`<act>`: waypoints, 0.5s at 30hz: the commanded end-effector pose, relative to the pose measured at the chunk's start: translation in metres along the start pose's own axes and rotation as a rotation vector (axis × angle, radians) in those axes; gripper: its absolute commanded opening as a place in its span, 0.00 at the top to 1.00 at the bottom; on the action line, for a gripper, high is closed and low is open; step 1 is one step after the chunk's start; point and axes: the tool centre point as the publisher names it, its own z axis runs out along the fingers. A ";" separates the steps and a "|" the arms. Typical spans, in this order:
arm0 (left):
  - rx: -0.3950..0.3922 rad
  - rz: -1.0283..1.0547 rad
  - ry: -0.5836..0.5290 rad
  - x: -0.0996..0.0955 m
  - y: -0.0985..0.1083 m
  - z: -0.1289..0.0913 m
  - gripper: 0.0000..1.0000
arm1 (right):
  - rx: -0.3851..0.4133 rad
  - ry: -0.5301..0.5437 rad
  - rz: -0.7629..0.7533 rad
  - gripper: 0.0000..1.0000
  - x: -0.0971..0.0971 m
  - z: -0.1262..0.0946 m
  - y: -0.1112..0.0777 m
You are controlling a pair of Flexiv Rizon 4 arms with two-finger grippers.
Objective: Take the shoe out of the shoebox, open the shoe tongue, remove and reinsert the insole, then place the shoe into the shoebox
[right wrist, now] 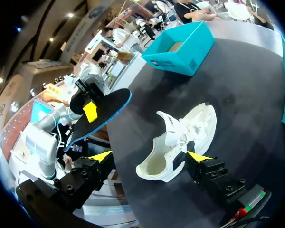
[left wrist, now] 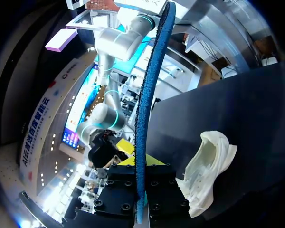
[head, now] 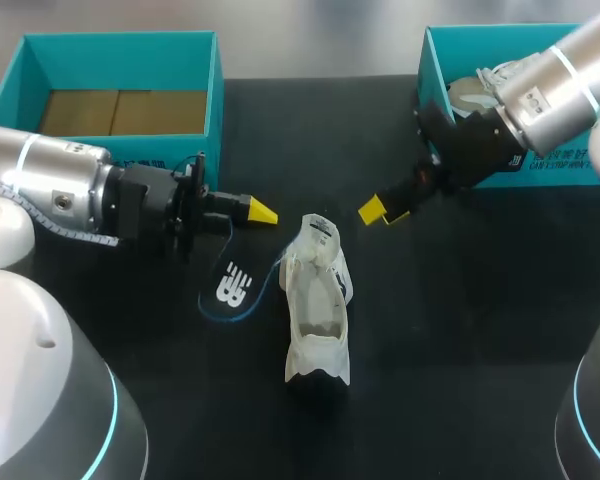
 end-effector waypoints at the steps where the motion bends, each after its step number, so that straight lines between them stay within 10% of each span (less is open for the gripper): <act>1: 0.001 0.001 0.002 0.000 0.001 0.001 1.00 | 0.008 -0.001 0.001 0.00 -0.001 0.002 0.002; 15: 0.095 -0.113 -0.090 0.025 -0.055 0.031 1.00 | 0.145 -0.152 -0.317 0.00 -0.004 0.017 -0.052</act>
